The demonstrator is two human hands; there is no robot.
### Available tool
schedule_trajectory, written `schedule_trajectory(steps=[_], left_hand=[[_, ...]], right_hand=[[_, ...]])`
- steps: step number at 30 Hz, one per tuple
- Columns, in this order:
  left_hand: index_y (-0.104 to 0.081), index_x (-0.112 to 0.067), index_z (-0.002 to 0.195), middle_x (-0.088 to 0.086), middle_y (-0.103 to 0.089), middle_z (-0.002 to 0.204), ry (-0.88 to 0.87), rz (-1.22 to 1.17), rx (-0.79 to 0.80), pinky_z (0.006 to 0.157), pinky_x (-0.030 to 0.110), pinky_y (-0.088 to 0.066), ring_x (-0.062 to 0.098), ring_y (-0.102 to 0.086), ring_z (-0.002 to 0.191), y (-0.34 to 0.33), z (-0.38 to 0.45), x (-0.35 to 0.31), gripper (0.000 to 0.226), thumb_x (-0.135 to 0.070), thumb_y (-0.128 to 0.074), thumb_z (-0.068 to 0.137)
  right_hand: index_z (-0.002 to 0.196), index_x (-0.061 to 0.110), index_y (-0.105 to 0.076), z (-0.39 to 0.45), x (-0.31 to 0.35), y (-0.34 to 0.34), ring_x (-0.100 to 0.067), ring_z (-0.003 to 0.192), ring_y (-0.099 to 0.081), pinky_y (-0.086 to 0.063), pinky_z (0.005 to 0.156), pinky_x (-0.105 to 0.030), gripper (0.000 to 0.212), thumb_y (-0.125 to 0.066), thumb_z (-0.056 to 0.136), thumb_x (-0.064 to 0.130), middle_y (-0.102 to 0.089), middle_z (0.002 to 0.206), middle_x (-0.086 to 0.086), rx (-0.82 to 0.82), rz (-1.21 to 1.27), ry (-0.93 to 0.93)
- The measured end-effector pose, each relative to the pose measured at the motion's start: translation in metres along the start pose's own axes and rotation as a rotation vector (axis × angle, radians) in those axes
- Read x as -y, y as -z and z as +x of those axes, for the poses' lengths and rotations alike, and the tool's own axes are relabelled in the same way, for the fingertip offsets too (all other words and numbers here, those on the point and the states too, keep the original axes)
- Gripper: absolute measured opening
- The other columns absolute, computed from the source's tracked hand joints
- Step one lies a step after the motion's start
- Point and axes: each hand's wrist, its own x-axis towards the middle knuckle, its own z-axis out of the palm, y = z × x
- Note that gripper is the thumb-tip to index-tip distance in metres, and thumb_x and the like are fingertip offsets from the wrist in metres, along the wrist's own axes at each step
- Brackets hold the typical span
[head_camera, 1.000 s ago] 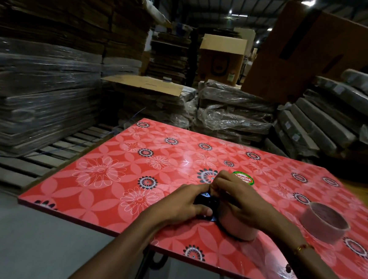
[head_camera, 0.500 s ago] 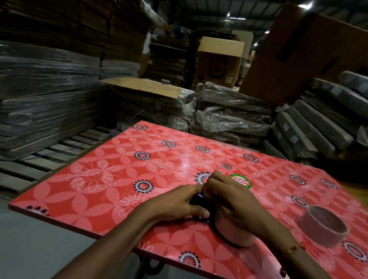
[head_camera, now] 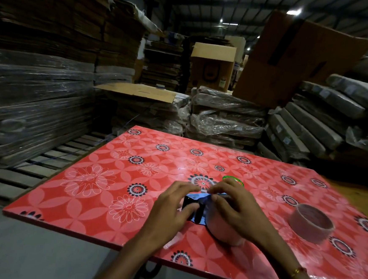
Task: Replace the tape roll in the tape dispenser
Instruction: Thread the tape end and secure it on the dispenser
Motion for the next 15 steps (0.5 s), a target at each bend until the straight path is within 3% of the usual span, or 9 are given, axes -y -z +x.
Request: schedule_trajectory(steps=[4, 7, 12, 15], left_hand=[[-0.067, -0.024, 0.097, -0.014, -0.059, 0.102, -0.055, 0.123, -0.061, 0.079, 0.035, -0.054, 0.004, -0.059, 0.095, -0.006, 0.002, -0.006, 0.010, -0.024, -0.061, 0.089], [-0.064, -0.024, 0.093, -0.013, -0.060, 0.095, -0.094, 0.192, -0.076, 0.076, 0.032, -0.049, 0.007, -0.059, 0.087, -0.011, 0.003, -0.008, 0.007, -0.021, -0.059, 0.089], [-0.064, -0.019, 0.085, -0.011, -0.058, 0.086, -0.038, 0.089, -0.132, 0.072, 0.034, -0.050, 0.007, -0.058, 0.079, -0.014, 0.002, -0.009, 0.006, -0.016, -0.059, 0.085], [-0.064, -0.020, 0.086, -0.011, -0.058, 0.086, -0.021, 0.084, -0.140, 0.070, 0.038, -0.053, 0.007, -0.059, 0.080, -0.015, 0.001, -0.010, 0.007, -0.018, -0.058, 0.086]], right_hand=[[0.088, 0.016, -0.068, -0.012, 0.003, -0.009, -0.015, 0.088, -0.054, -0.042, 0.078, -0.027, 0.016, -0.059, 0.083, 0.028, -0.058, 0.092, 0.004, -0.046, -0.130, -0.062], [0.085, 0.019, -0.061, -0.012, 0.010, -0.015, -0.019, 0.087, -0.050, -0.044, 0.076, -0.033, 0.015, -0.055, 0.082, 0.033, -0.053, 0.092, 0.006, -0.046, -0.183, -0.075], [0.082, 0.020, -0.052, -0.008, 0.017, -0.025, -0.023, 0.086, -0.044, -0.045, 0.069, -0.041, 0.027, -0.033, 0.085, 0.038, -0.050, 0.094, 0.004, -0.085, -0.326, -0.108], [0.084, 0.021, -0.054, -0.009, 0.018, -0.027, -0.021, 0.090, -0.043, -0.045, 0.070, -0.039, 0.011, -0.050, 0.093, 0.027, -0.051, 0.095, 0.008, -0.115, -0.287, -0.137]])
